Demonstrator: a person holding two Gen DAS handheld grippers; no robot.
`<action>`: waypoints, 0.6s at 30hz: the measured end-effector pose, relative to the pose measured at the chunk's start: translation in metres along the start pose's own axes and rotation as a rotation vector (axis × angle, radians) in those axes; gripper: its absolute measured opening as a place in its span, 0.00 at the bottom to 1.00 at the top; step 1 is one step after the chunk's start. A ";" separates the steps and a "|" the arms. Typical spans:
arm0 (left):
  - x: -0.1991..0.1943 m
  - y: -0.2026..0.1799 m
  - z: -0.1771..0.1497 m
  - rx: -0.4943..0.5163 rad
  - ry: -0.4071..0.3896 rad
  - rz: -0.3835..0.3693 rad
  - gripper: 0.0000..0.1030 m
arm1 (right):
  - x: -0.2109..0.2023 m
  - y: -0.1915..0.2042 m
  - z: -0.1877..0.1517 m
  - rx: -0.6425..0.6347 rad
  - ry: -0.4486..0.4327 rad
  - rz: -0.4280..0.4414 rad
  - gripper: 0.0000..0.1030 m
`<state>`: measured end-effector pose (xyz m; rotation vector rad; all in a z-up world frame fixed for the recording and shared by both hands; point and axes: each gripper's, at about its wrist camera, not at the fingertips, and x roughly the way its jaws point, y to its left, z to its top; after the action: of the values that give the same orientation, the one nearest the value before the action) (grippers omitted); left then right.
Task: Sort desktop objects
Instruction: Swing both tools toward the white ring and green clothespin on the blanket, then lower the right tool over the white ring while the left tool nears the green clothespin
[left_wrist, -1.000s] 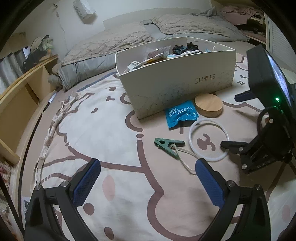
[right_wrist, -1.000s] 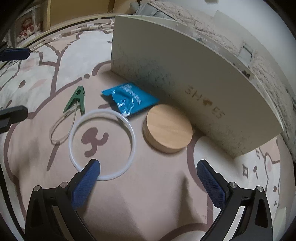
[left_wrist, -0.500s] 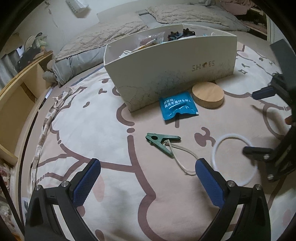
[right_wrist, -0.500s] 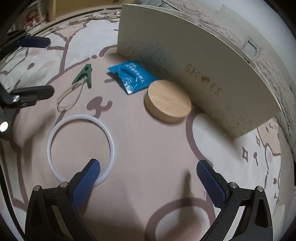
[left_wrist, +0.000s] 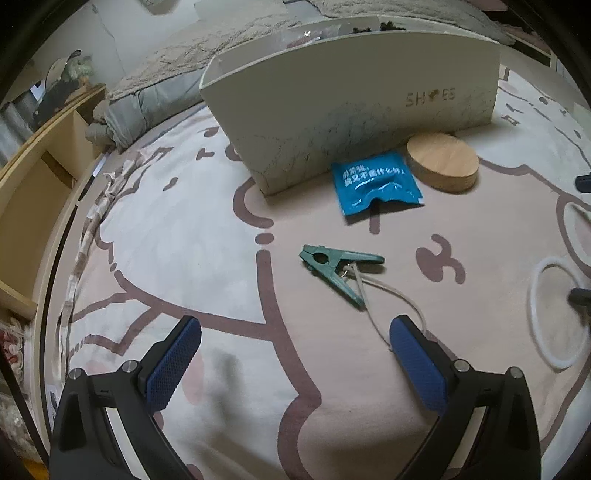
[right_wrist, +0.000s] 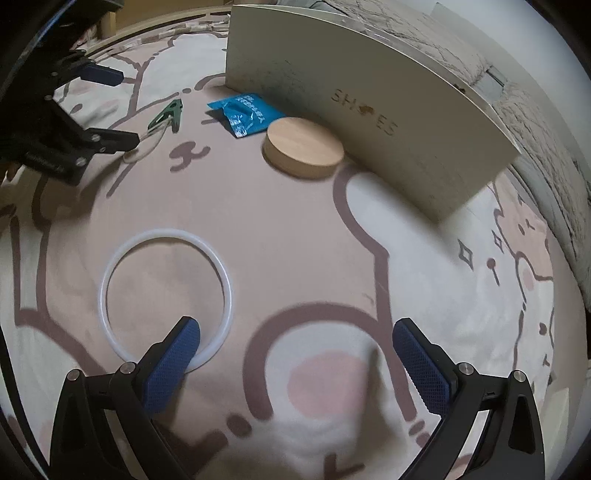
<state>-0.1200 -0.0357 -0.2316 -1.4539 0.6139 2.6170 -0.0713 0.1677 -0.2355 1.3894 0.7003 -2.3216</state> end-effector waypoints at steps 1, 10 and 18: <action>0.001 -0.001 -0.001 0.005 0.010 -0.005 1.00 | -0.002 0.000 -0.003 -0.006 0.003 -0.006 1.00; 0.007 0.004 -0.011 -0.076 0.134 -0.119 1.00 | -0.015 0.007 -0.012 -0.077 0.070 -0.080 1.00; -0.006 -0.006 -0.027 -0.009 0.152 -0.159 1.00 | -0.023 -0.012 -0.015 -0.039 0.152 -0.080 1.00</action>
<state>-0.0935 -0.0395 -0.2411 -1.6425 0.4781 2.4104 -0.0566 0.1874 -0.2186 1.5590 0.8552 -2.2669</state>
